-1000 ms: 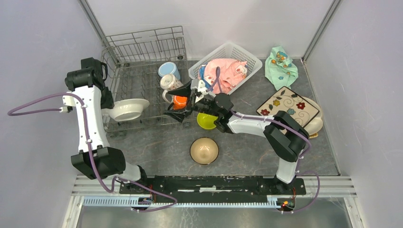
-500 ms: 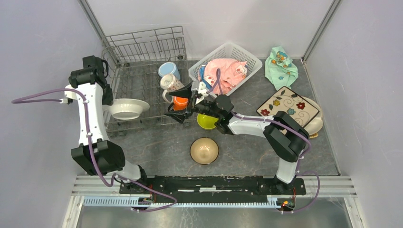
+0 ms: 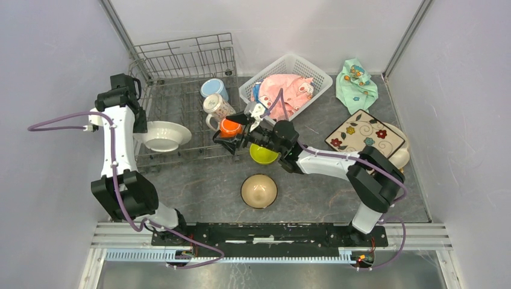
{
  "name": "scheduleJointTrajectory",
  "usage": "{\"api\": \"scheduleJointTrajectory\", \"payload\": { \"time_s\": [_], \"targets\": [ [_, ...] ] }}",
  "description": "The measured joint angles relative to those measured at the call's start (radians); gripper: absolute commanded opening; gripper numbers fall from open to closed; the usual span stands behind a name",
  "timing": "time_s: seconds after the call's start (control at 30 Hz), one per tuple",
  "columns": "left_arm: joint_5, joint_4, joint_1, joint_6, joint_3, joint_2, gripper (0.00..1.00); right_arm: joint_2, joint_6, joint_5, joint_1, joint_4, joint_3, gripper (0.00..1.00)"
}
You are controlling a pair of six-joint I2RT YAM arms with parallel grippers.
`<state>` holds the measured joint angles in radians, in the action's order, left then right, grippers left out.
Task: Load the mixed dishes into the dish rack
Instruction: Insert the plate into the dish rack.
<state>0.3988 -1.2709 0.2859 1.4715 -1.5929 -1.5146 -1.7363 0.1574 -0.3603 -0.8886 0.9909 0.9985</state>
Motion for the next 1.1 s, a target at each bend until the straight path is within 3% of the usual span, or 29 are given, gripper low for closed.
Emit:
{"api": "scheduleJointTrajectory", "payload": {
  "time_s": [0.2, 0.37, 0.6, 0.83, 1.1],
  "targets": [
    [-0.005, 0.061, 0.0, -0.012, 0.002, 0.001, 0.78, 0.055, -0.025, 0.207, 0.0, -0.265, 0.042, 0.94],
    [-0.006, 0.111, 0.0, -0.067, 0.005, 0.019, 0.97, 0.055, -0.006, 0.316, 0.008, -0.441, 0.068, 0.7],
    [0.012, 0.216, 0.0, -0.225, 0.054, 0.12, 1.0, 0.053, 0.106, 0.311, 0.029, -0.501, 0.068, 0.48],
    [0.016, 0.482, -0.045, -0.484, 0.245, 0.279, 1.0, 0.035, 0.196, 0.32, 0.032, -0.505, 0.067, 0.51],
    [-0.201, 0.835, -0.222, -0.79, 0.514, 0.465, 1.0, 0.033, 0.255, 0.338, 0.032, -0.533, 0.067, 0.59]
  ]
}}
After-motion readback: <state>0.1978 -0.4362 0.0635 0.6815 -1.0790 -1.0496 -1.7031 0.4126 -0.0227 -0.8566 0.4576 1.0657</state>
